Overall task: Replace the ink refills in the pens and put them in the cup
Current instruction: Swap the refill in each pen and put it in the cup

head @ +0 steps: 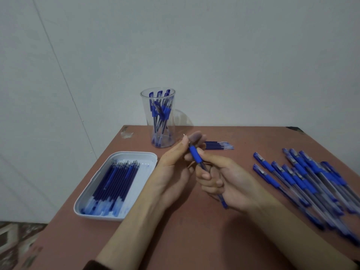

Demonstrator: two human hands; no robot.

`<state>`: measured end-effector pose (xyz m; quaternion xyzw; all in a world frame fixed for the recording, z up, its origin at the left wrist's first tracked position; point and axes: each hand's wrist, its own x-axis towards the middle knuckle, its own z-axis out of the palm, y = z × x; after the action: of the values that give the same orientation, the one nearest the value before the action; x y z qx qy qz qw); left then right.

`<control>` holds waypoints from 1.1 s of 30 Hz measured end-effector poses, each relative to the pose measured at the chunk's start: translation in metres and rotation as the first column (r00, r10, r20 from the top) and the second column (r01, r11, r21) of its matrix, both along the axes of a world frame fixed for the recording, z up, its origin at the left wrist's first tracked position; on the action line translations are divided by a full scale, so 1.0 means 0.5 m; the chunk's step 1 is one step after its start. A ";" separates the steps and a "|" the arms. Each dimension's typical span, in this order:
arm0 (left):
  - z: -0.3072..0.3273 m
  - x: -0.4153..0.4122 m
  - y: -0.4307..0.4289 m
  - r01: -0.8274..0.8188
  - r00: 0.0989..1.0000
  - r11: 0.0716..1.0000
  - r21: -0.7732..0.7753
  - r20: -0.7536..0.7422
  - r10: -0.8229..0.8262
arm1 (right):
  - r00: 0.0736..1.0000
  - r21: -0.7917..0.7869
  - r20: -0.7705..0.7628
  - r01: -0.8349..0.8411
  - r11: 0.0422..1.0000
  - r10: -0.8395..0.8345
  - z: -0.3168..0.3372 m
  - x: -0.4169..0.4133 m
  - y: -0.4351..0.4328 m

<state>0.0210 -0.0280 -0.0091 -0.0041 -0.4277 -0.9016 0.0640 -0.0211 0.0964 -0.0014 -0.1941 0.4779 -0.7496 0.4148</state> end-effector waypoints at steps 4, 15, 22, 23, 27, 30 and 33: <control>-0.005 -0.003 -0.005 -0.029 1.000 0.999 0.017 0.004 0.029 | 1.000 0.003 -0.004 0.016 1.000 -0.016 0.000 0.001 -0.004; -0.006 -0.007 -0.009 -0.073 0.993 0.995 -0.071 0.086 0.079 | 0.950 0.158 -0.211 0.266 0.951 -0.230 -0.015 -0.004 -0.008; -0.005 -0.007 -0.016 -0.202 0.973 0.979 -0.027 0.112 0.203 | 0.833 0.214 -0.436 0.463 0.860 -0.340 -0.008 -0.027 0.011; -0.007 -0.008 -0.016 -0.210 0.970 0.976 -0.054 0.110 0.215 | 0.801 0.225 -0.508 0.477 0.850 -0.315 -0.008 -0.026 0.012; -0.010 -0.005 -0.012 -0.251 0.963 0.951 -0.179 0.049 0.264 | 0.721 0.242 -0.654 0.488 0.839 -0.230 -0.012 -0.028 0.012; -0.008 -0.004 -0.010 -0.340 0.933 0.910 -0.237 0.037 0.359 | 0.653 0.218 -0.727 0.513 0.830 -0.213 -0.017 -0.032 0.012; -0.011 -0.003 -0.004 -0.374 0.918 0.891 -0.258 0.035 0.396 | 0.446 0.156 -0.878 0.609 0.778 -0.174 -0.024 -0.036 0.016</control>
<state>0.0196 -0.0302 -0.0147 0.1116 -0.5307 -0.8103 0.2219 -0.0393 0.1043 -0.0133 -0.2993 0.8059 -0.5105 -0.0189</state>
